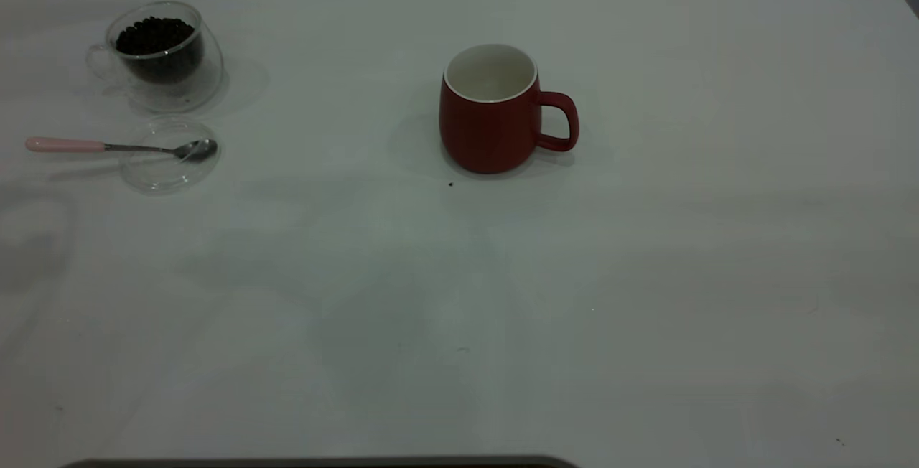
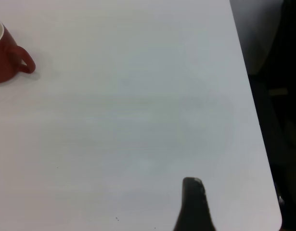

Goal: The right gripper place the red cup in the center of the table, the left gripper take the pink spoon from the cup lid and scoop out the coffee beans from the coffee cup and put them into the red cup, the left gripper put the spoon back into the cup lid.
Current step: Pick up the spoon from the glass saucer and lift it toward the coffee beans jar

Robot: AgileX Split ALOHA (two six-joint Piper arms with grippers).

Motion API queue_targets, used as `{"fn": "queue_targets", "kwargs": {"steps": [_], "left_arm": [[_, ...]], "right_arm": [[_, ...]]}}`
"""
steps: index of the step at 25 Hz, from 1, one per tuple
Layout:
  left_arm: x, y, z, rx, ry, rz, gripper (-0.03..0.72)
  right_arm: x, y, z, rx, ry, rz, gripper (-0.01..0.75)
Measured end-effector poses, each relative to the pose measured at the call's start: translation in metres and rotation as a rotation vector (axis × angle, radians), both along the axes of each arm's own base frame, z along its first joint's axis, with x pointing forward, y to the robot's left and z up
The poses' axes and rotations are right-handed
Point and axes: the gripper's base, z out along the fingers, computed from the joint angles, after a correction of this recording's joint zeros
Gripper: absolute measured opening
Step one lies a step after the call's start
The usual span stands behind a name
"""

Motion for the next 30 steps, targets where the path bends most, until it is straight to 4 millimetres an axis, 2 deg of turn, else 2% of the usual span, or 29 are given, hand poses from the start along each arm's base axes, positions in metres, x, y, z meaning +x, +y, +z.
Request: {"fn": "queue_targets", "kwargs": {"steps": [7,15,25,30], "left_arm": [[0.019,0.044,-0.056,-0.237,-0.049,-0.054,0.679],[0.040,0.080,-0.126,-0.343,0.048,-0.037,0.679],[0.082,0.105,-0.177,-0.393,0.063,-0.099,0.679],[0.092,0.112,-0.195,-0.400,0.063,-0.124,0.679]], "right_arm": [[0.000,0.000,0.000,0.000,0.000,0.000,0.591],[0.000,0.000,0.000,0.000,0.000,0.000,0.591],[0.000,0.000,0.000,0.000,0.000,0.000,0.591],[0.000,0.000,0.000,0.001,0.000,-0.001,0.591]]}}
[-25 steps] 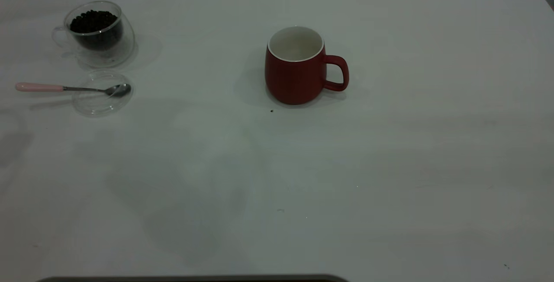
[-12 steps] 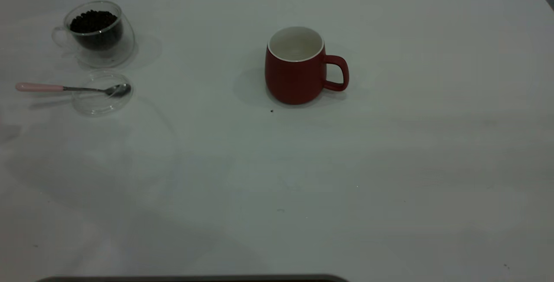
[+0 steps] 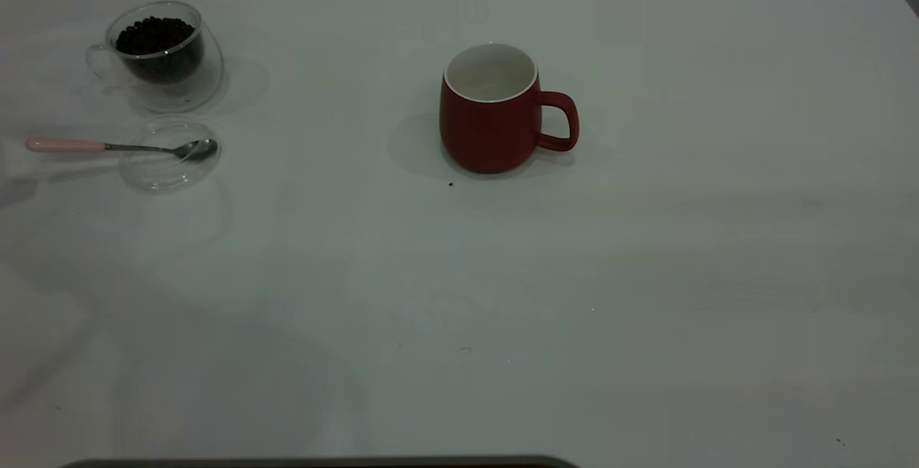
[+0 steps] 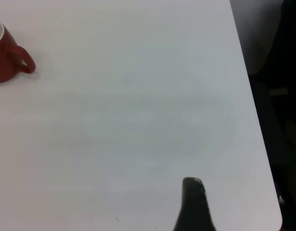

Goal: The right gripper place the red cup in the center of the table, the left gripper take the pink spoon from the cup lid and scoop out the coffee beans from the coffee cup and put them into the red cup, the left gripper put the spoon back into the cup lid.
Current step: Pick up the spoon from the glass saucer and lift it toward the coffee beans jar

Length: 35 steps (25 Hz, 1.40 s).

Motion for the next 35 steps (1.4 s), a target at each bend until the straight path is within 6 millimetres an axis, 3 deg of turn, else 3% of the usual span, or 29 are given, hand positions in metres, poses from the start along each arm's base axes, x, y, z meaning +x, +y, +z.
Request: {"fn": "queue_targets", "kwargs": {"steps": [12,29,35], "left_arm": [[0.009,-0.003,-0.047,-0.105,-0.048,-0.032,0.677],[0.026,-0.048,-0.070,-0.183,-0.076,-0.080,0.663],[0.027,-0.051,-0.072,-0.187,-0.078,-0.088,0.637]], "right_arm": [[0.000,0.000,0.000,-0.001,0.000,0.001,0.591],[0.000,0.000,0.000,-0.001,0.000,0.001,0.591],[0.000,0.000,0.000,0.000,0.000,0.000,0.591]]}}
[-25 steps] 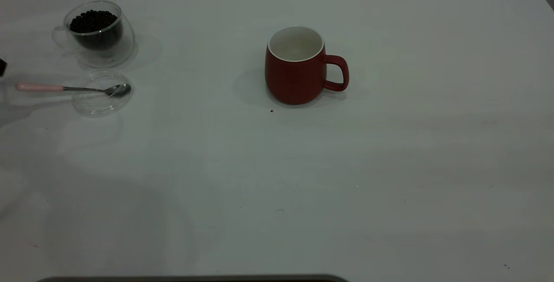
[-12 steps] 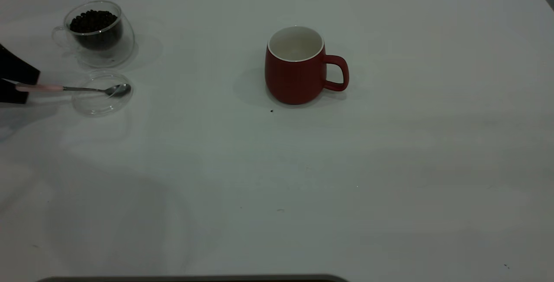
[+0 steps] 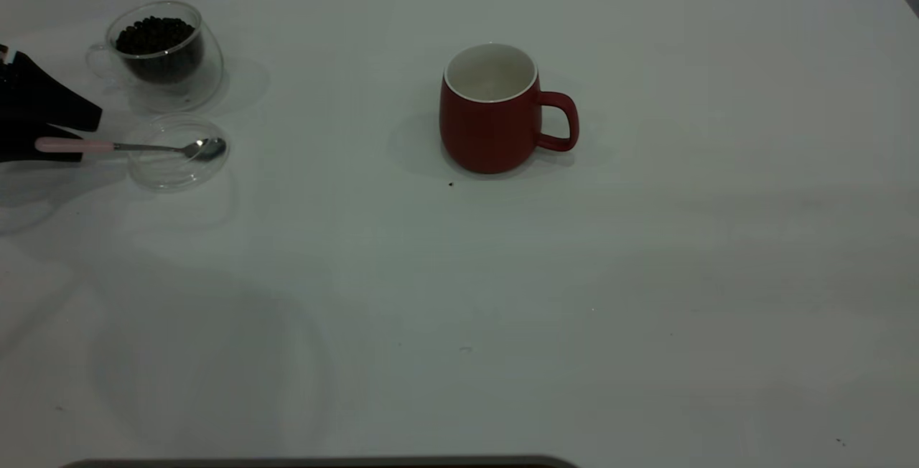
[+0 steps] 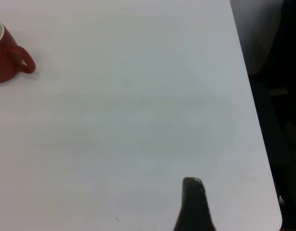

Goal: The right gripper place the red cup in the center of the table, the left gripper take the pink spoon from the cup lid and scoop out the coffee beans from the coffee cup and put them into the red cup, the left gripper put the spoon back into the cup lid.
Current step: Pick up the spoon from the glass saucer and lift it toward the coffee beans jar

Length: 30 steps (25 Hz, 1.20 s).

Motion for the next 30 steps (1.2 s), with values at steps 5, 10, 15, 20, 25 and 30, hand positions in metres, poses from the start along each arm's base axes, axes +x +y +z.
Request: {"fn": "queue_targets", "kwargs": {"steps": [5,10,15,20,25,30], "left_arm": [[0.001,0.000,0.001,-0.007,-0.003,0.006,0.548],[0.004,-0.001,0.003,-0.042,-0.020,0.045,0.390],[0.007,-0.003,0.008,-0.095,-0.031,0.069,0.233],[0.007,-0.004,0.011,-0.120,-0.034,0.051,0.152],[0.006,-0.005,0.011,-0.125,-0.032,0.043,0.149],[0.003,-0.005,0.010,-0.107,-0.018,0.009,0.150]], "right_arm": [[0.000,0.000,0.000,0.000,0.000,0.000,0.591],[0.000,0.000,0.000,0.000,0.000,0.000,0.591],[0.000,0.000,0.000,0.000,0.000,0.000,0.591],[0.000,0.000,0.000,0.000,0.000,0.000,0.591],[0.000,0.000,0.000,0.000,0.000,0.000,0.591],[0.000,0.000,0.000,0.000,0.000,0.000,0.591]]}}
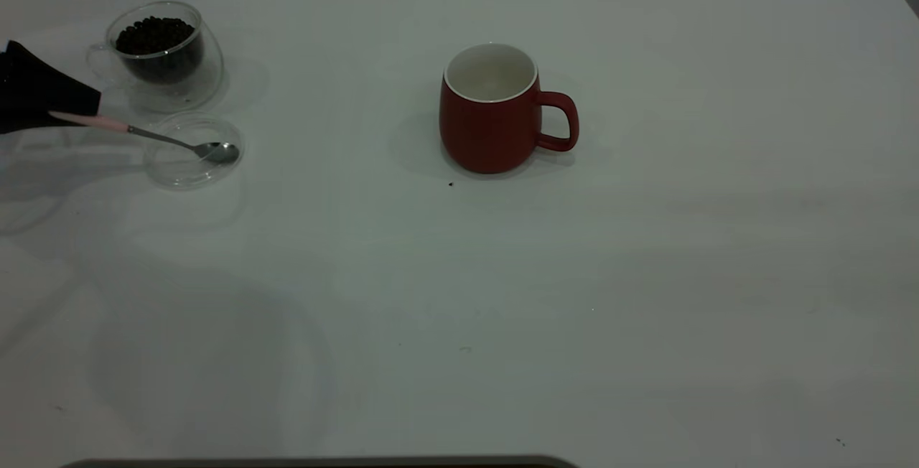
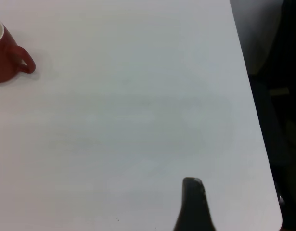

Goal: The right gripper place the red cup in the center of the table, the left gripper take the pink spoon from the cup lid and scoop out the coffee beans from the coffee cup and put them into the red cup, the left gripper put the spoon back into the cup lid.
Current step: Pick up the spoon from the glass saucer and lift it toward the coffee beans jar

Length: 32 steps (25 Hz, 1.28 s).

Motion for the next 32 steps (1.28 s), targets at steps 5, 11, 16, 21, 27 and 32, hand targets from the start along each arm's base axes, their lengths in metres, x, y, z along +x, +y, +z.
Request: {"fn": "queue_targets", "kwargs": {"steps": [5,11,16,21,27,32], "left_arm": [[-0.002,0.000,-0.001,0.010,0.006,-0.018,0.156],[-0.002,0.000,-0.001,0.012,0.009,-0.025,0.162],[-0.003,0.000,-0.001,0.015,0.015,-0.036,0.149],[-0.005,0.003,-0.001,0.014,0.017,-0.035,0.119],[0.002,0.014,0.007,0.031,0.005,-0.024,0.119],[0.017,0.028,0.024,0.082,0.023,0.012,0.119]], "right_arm": [[0.000,0.000,0.000,0.000,0.000,0.000,0.591],[0.000,0.000,0.000,0.001,0.000,-0.001,0.591],[0.000,0.000,0.000,0.000,0.000,0.000,0.591],[0.000,0.000,0.000,0.000,0.000,0.000,0.591],[0.000,0.000,0.000,0.000,0.000,0.000,0.591],[0.000,0.000,0.000,0.000,0.000,0.000,0.591]]}}
